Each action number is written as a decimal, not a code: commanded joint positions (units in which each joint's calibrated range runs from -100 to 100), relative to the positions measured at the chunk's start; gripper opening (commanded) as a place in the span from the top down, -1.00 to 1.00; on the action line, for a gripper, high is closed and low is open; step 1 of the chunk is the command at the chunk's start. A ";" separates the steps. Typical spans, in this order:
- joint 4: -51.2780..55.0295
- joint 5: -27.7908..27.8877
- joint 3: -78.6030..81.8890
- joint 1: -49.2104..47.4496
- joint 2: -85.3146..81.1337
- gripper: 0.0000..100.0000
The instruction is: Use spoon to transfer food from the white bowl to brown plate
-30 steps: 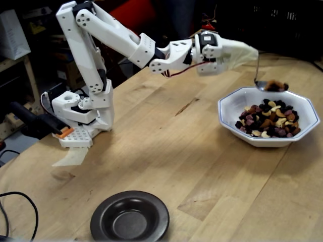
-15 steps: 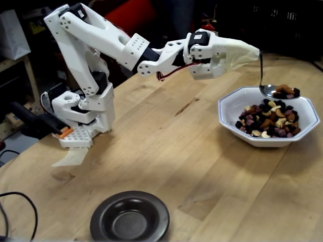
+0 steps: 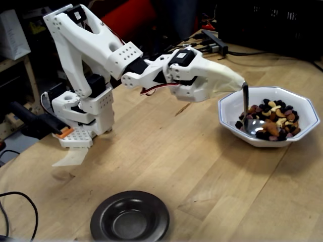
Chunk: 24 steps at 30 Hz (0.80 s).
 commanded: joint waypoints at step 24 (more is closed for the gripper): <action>-0.58 0.00 -1.13 23.21 -2.91 0.92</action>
